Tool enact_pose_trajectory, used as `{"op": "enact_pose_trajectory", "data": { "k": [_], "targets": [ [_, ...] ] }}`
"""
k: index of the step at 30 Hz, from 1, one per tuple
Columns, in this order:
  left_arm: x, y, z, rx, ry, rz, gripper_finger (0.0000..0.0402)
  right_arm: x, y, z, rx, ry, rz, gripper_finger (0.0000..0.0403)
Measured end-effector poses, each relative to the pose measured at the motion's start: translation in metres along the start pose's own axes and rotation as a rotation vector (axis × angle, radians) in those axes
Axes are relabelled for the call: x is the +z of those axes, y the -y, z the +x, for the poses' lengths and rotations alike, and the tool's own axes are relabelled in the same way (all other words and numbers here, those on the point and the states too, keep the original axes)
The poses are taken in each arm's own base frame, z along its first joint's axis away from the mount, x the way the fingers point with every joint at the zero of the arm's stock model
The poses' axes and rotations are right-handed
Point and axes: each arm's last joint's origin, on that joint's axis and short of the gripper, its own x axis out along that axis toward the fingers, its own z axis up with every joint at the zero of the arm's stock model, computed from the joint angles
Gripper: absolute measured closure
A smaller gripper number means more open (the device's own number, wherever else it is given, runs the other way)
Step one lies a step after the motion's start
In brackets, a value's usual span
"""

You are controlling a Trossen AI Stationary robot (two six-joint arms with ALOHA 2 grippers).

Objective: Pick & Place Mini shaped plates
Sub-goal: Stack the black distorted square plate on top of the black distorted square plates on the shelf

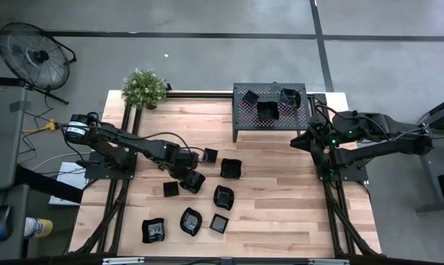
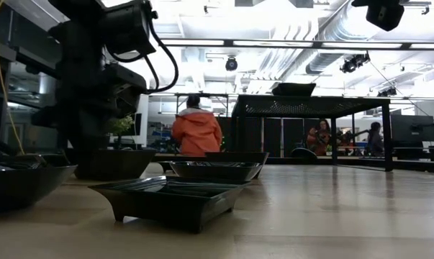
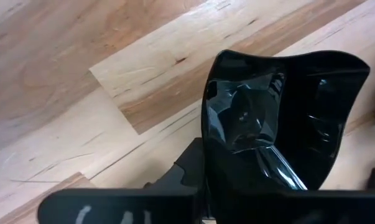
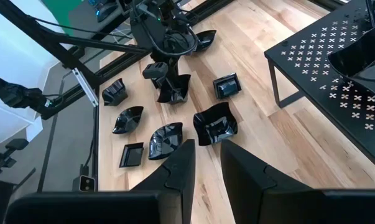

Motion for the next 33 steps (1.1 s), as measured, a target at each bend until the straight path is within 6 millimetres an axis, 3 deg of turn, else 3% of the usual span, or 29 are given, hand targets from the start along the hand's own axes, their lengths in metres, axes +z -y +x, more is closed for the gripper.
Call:
{"op": "enact_pose_trajectory", "data": {
  "k": [7, 11, 17, 25, 33],
  "targets": [
    [0.0, 0.002, -0.003, -0.028, 0.001, 0.008, 0.04, 0.0, 0.0, 0.0, 0.003, -0.002, 0.005, 0.0331],
    [0.001, 0.008, -0.015, -0.044, 0.037, 0.029, 0.04, 0.001, -0.001, 0.0, 0.007, 0.004, 0.012, 0.0331],
    [0.007, 0.029, -0.052, -0.088, 0.195, 0.099, 0.0401, 0.003, 0.0, 0.0, -0.024, 0.044, 0.023, 0.0331],
    [0.02, 0.067, -0.118, -0.092, 0.579, 0.21, 0.0401, 0.013, -0.002, 0.003, -0.094, 0.192, 0.036, 0.0331],
    [0.03, 0.087, -0.172, 0.043, 1.007, 0.259, 0.0401, 0.032, -0.014, 0.041, -0.142, 0.283, -0.108, 0.0331]
  ]
}}
